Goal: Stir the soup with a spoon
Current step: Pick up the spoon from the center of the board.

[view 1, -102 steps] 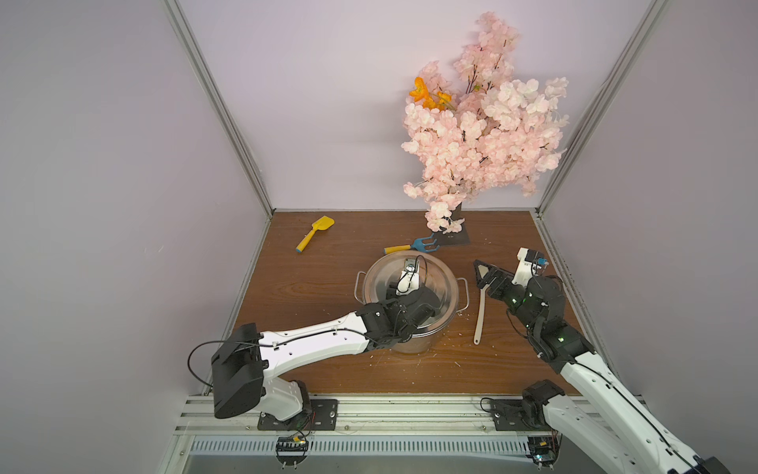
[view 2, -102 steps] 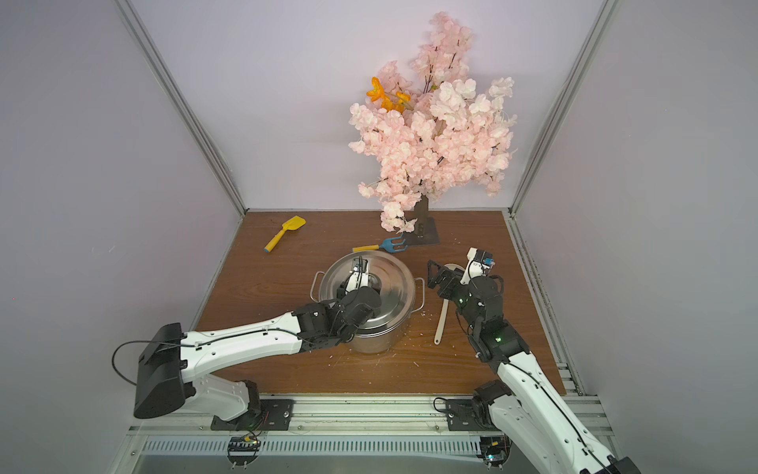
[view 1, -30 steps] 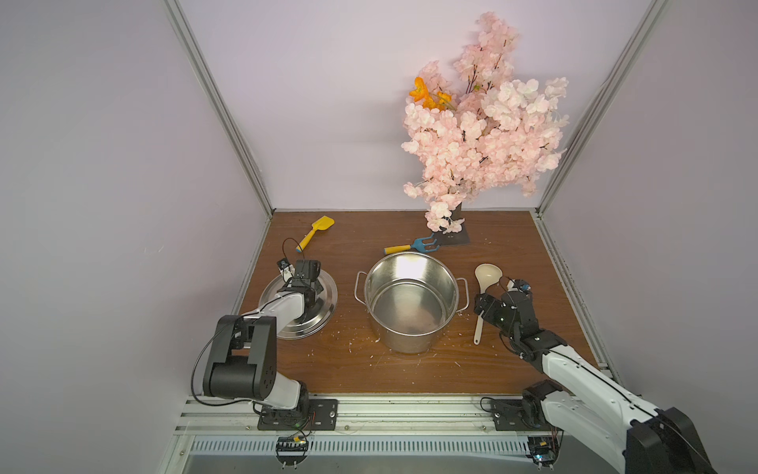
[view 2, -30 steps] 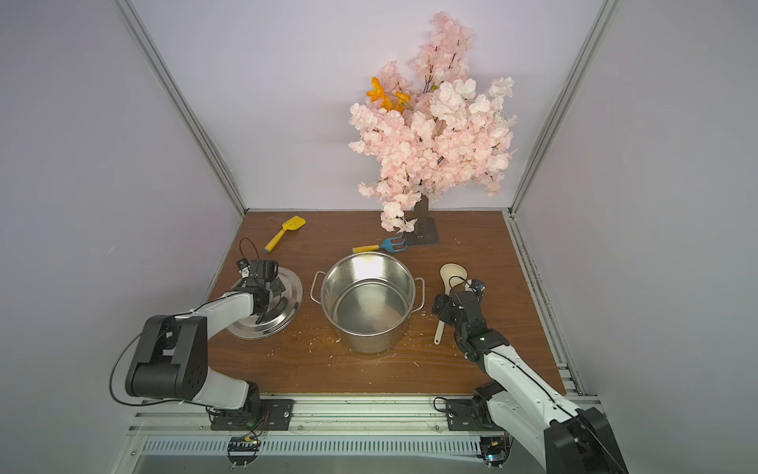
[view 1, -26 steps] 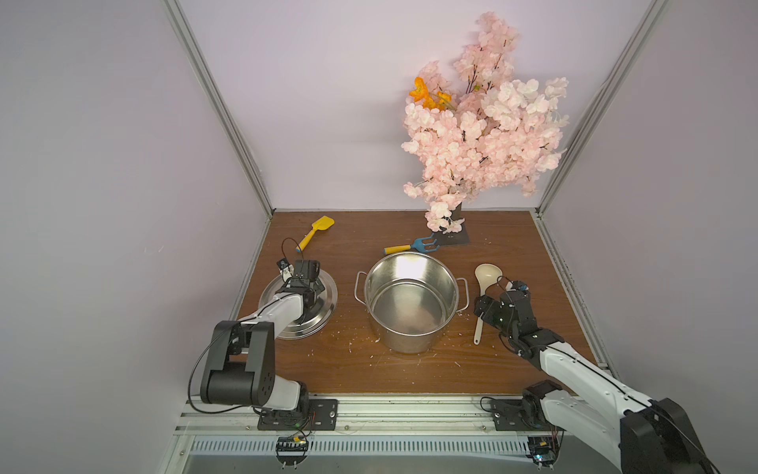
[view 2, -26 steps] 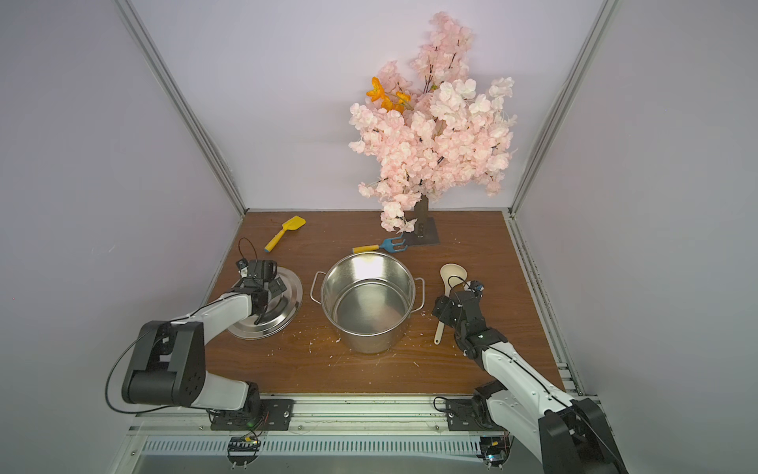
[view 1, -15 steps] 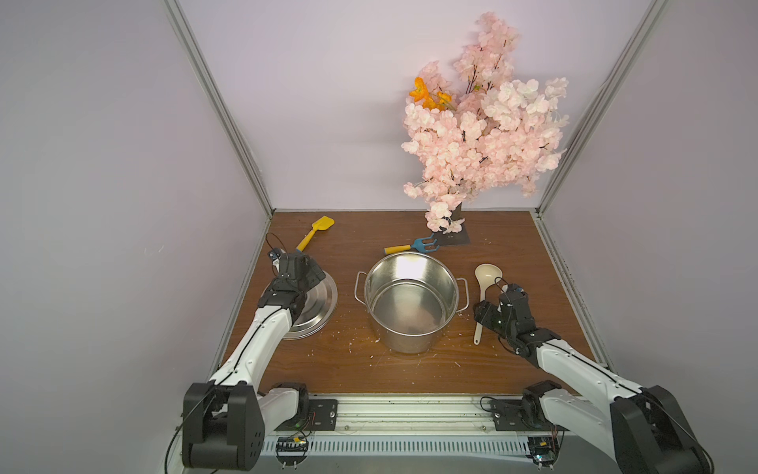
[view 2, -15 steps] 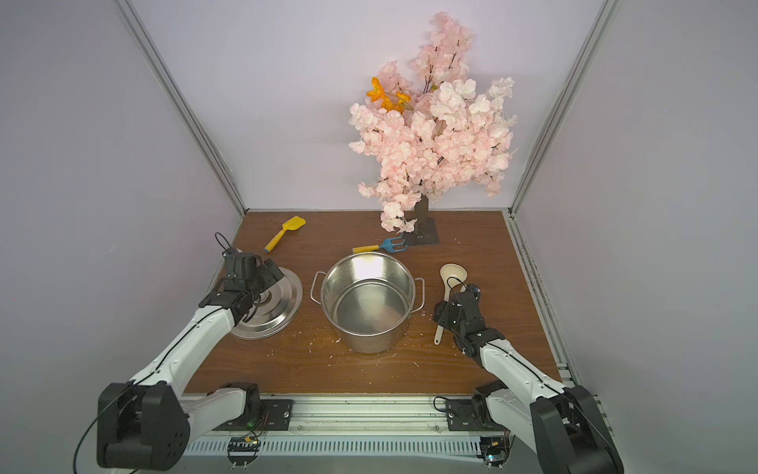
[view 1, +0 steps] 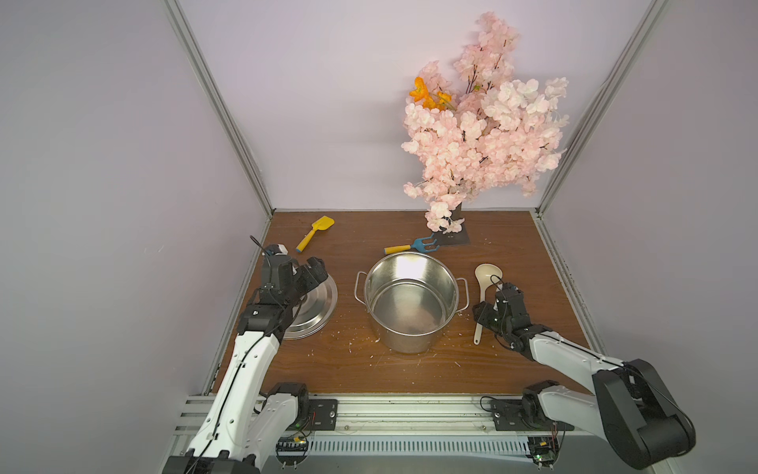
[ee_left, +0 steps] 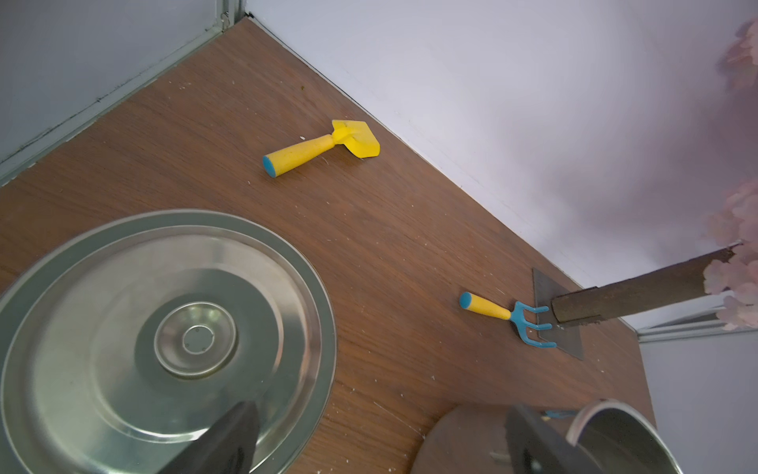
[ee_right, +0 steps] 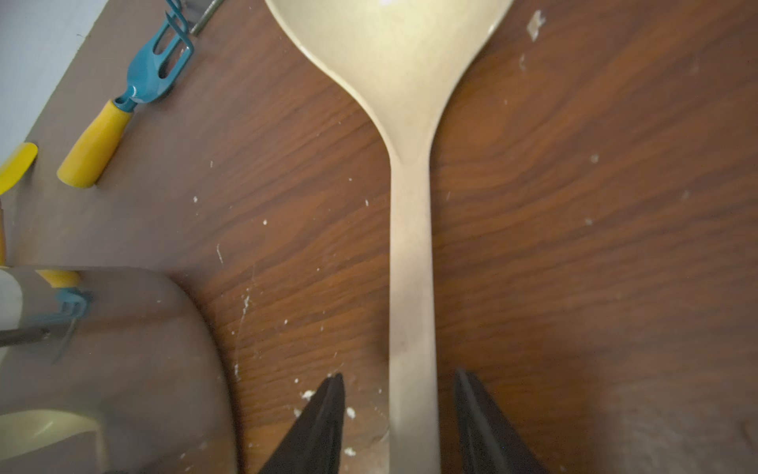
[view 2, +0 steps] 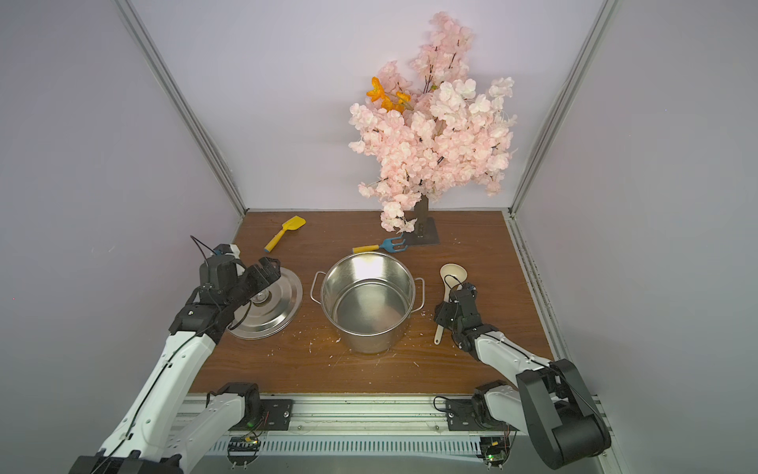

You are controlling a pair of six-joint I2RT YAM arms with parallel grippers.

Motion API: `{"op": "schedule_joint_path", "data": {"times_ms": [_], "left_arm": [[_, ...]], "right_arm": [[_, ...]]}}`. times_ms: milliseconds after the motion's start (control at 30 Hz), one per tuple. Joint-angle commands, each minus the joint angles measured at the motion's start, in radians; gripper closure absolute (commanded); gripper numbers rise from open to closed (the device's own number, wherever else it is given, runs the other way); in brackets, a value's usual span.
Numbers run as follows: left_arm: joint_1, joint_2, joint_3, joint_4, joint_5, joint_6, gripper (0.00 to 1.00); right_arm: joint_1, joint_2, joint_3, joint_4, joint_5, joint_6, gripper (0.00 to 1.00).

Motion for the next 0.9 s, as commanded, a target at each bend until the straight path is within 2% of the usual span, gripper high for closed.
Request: {"op": "schedule_joint_path", "data": {"times_ms": [0,233,400,700,867], "left_arm": [[-0.049,-0.014,0.045,-0.051,0.031,-0.009,0.04],[-0.097,-0.021,0.089,-0.056,0.064,-0.036,0.04],[-0.099,-0.027,0.11,-0.057,0.103,-0.04,0.04],[-0.118,-0.025,0.136,-0.057,0.155,-0.055,0.04],[-0.196,-0.011,0.173,-0.057,0.139,-0.068,0.04]], "right_arm": [[-0.021,0.047,-0.004,-0.005,-0.008,-0.01,0.63],[-0.046,0.112,0.033,0.004,-0.028,-0.03,0.8],[-0.052,0.135,0.058,0.003,-0.063,-0.057,0.99],[-0.064,0.015,0.082,-0.073,-0.061,-0.081,1.0],[-0.077,-0.106,0.092,-0.125,-0.071,-0.082,1.0]]}}
